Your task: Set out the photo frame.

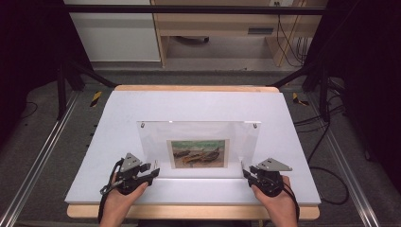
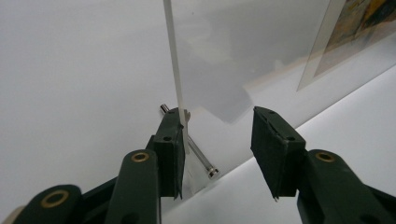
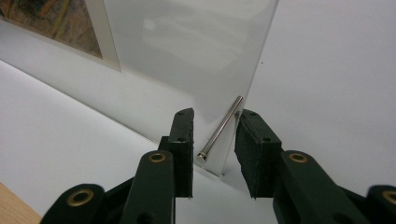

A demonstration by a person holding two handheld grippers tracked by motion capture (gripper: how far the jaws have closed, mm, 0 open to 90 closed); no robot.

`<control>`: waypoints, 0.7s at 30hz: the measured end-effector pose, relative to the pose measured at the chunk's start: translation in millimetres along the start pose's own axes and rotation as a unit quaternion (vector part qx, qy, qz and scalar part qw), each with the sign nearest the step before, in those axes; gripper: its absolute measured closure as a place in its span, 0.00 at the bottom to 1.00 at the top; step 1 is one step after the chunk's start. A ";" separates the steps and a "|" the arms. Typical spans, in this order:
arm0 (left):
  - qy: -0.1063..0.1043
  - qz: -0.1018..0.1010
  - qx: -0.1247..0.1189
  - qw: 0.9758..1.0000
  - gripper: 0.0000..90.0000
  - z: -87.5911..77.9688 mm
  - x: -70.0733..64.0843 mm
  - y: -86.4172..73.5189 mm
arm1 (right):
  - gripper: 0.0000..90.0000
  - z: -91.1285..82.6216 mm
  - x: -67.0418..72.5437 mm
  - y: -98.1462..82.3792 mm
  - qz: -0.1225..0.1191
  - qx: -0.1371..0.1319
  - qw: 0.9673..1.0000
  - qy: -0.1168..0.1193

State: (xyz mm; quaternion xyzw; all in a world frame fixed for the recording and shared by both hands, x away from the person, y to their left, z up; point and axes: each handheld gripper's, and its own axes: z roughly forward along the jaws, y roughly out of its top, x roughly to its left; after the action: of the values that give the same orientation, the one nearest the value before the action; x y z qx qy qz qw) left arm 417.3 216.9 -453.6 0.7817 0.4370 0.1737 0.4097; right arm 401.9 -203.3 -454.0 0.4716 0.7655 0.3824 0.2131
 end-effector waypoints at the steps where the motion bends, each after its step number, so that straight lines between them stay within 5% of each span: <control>1: 0.000 0.001 0.000 1.000 0.61 0.1 -0.2 0.0 | 0.75 0.0 -0.1 0.0 0.000 0.000 1.000 0.000; 8: 0.003 0.006 -0.003 1.000 0.59 0.9 -1.1 -0.4 | 0.69 0.5 0.6 0.5 0.003 -0.003 1.000 0.005; 15: 0.003 0.016 -0.002 1.000 0.29 5.4 -4.9 0.5 | 0.30 3.2 3.7 4.5 -0.008 -0.020 1.000 -0.006; 21: 0.006 0.023 -0.019 1.000 0.18 2.8 -5.8 2.4 | 0.18 2.6 5.7 7.0 -0.022 -0.044 0.999 -0.013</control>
State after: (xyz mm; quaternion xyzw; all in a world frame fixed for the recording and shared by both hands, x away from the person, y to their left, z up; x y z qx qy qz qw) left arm 417.2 210.1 -452.9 0.7825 0.4184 0.1958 0.4175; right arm 405.0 -195.4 -449.9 0.4494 0.7555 0.4048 0.2518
